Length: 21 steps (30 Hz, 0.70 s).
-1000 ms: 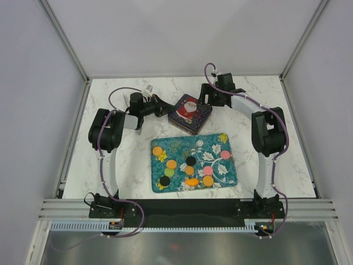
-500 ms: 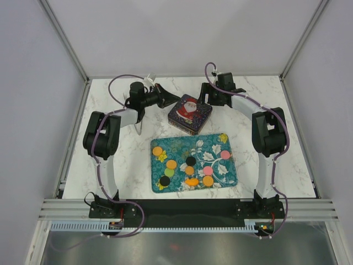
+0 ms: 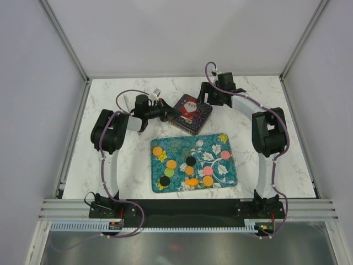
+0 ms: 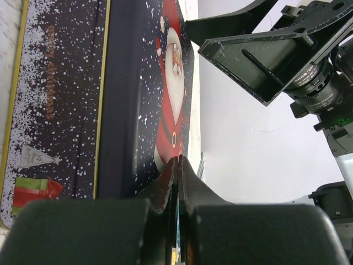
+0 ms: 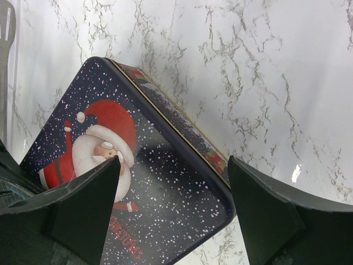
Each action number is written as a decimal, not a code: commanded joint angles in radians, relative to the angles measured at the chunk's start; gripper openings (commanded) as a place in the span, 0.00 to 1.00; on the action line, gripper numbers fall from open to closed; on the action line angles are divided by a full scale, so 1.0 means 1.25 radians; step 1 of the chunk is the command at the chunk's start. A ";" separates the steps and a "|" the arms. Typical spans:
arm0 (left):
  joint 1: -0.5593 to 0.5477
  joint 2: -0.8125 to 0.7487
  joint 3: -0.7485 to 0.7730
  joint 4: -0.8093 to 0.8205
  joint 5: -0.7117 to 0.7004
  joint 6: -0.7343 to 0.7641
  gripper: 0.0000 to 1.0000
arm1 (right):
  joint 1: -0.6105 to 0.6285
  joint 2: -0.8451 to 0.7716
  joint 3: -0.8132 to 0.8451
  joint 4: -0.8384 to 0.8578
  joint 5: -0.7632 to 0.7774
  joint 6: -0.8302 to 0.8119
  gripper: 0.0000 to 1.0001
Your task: Pack the cookies
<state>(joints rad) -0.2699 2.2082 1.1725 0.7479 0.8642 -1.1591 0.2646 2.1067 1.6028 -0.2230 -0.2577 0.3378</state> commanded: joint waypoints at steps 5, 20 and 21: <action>0.005 0.023 -0.031 -0.064 -0.077 0.080 0.02 | -0.001 -0.040 -0.004 0.034 -0.012 0.002 0.88; -0.010 -0.111 0.141 -0.217 -0.019 0.142 0.09 | -0.024 -0.048 0.004 0.032 -0.020 0.019 0.88; -0.011 -0.106 0.141 -0.214 -0.015 0.139 0.10 | -0.026 -0.050 0.001 0.036 -0.017 0.021 0.88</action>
<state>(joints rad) -0.2771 2.1239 1.3098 0.5114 0.8394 -1.0443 0.2466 2.1063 1.5990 -0.2173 -0.2657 0.3492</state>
